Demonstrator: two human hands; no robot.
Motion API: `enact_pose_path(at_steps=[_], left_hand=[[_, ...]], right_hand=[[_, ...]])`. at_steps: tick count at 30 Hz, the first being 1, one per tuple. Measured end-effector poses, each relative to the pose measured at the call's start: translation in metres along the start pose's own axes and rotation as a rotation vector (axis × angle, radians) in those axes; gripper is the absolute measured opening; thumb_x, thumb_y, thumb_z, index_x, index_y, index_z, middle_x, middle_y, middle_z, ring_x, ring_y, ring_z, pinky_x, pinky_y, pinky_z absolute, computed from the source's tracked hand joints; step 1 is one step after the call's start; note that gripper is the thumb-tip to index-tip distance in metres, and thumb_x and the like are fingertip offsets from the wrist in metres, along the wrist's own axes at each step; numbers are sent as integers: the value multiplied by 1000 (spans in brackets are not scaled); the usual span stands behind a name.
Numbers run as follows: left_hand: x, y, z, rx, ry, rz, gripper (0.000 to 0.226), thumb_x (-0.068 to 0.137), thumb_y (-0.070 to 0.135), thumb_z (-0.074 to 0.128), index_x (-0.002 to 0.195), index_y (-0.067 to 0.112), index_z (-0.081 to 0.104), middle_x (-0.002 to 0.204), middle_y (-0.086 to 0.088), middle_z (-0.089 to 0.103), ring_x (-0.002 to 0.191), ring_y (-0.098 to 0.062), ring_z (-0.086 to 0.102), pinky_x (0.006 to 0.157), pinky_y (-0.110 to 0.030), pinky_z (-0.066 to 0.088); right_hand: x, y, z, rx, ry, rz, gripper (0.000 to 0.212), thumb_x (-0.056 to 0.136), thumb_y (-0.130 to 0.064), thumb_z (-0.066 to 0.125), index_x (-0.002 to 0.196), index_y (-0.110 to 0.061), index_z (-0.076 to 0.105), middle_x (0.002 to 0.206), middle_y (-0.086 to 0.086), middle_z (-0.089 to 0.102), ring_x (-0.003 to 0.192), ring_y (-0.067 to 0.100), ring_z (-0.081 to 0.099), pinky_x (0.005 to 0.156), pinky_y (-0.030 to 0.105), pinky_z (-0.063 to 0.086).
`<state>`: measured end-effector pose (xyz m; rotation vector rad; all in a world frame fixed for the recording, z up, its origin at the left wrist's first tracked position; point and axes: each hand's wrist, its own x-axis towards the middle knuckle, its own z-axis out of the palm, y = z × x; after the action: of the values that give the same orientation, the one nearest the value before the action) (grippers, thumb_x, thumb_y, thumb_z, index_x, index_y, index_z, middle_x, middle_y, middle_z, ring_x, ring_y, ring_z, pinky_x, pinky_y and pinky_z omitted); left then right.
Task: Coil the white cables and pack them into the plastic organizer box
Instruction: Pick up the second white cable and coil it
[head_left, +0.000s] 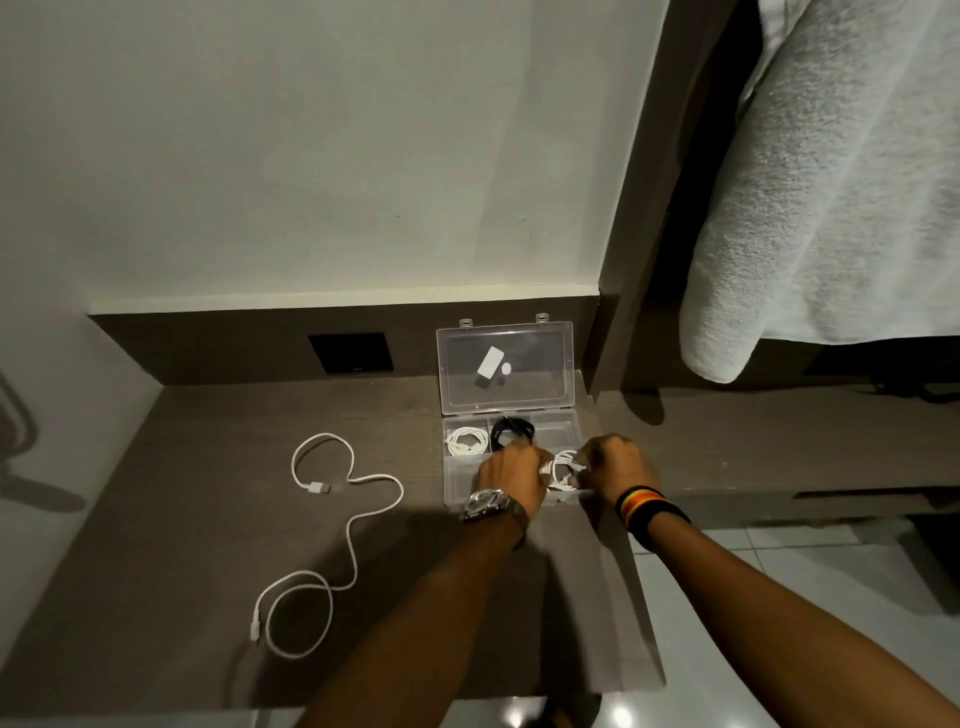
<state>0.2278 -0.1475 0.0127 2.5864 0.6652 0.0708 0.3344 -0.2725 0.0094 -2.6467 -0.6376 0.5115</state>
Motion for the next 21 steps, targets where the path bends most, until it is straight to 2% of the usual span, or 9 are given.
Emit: enact_pose_path(at_steps=[4, 7, 9, 11, 12, 14, 17, 21], left_hand=[[-31, -38, -25, -3, 169, 69, 28, 88, 25, 53, 109, 31, 69, 108, 4, 67, 93, -21, 64, 78, -34, 56], [-62, -80, -53, 48, 293, 38, 27, 87, 25, 53, 107, 31, 70, 104, 6, 65, 94, -18, 57, 82, -31, 49], [-92, -114, -71, 89, 382, -22, 26, 87, 23, 54, 106, 31, 70, 104, 8, 65, 95, -18, 54, 84, -32, 44], [-123, -149, -85, 117, 452, -108, 26, 86, 22, 55, 107, 30, 69, 107, 6, 65, 98, -21, 55, 87, -36, 42], [-136, -164, -90, 131, 471, -155, 27, 87, 22, 55, 109, 28, 69, 110, 4, 65, 100, -23, 56, 89, -37, 43], [-162, -193, -100, 177, 461, -264, 28, 89, 21, 55, 114, 25, 68, 114, -1, 65, 104, -26, 56, 92, -39, 43], [-190, -225, -105, 206, 344, -399, 30, 90, 21, 52, 117, 26, 66, 118, -2, 64, 108, -27, 55, 95, -38, 43], [-215, -254, -100, 262, 211, -499, 25, 87, 24, 52, 108, 23, 66, 113, -6, 65, 102, -29, 58, 85, -36, 49]], right_hand=[[-21, -6, -3, 177, 91, 7, 11, 85, -24, 79, 77, -22, 71, 84, 0, 73, 83, 22, 69, 78, 37, 59], [-44, -31, 4, 211, 188, -72, 15, 88, -23, 75, 74, -24, 67, 88, 0, 70, 83, 24, 68, 74, 34, 55], [-64, -62, 19, 198, 204, -178, 12, 90, -23, 71, 79, -26, 68, 95, 0, 66, 85, 23, 67, 73, 34, 54], [-85, -100, 42, 208, 140, -309, 6, 91, -23, 68, 92, -23, 73, 104, 2, 68, 88, 23, 68, 79, 40, 57], [-95, -118, 55, 199, 89, -387, 11, 91, -24, 66, 97, -21, 74, 107, 3, 69, 91, 24, 68, 82, 42, 57], [-116, -154, 84, 133, 8, -573, 20, 90, -25, 62, 105, -19, 74, 112, 5, 68, 100, 27, 65, 88, 41, 54], [-141, -192, 123, -1, -36, -810, 27, 89, -23, 56, 111, -20, 71, 117, 4, 66, 109, 27, 60, 94, 37, 49], [-153, -209, 162, -278, -51, -939, 34, 92, -27, 54, 123, -19, 66, 124, 6, 65, 119, 30, 55, 107, 41, 37]])
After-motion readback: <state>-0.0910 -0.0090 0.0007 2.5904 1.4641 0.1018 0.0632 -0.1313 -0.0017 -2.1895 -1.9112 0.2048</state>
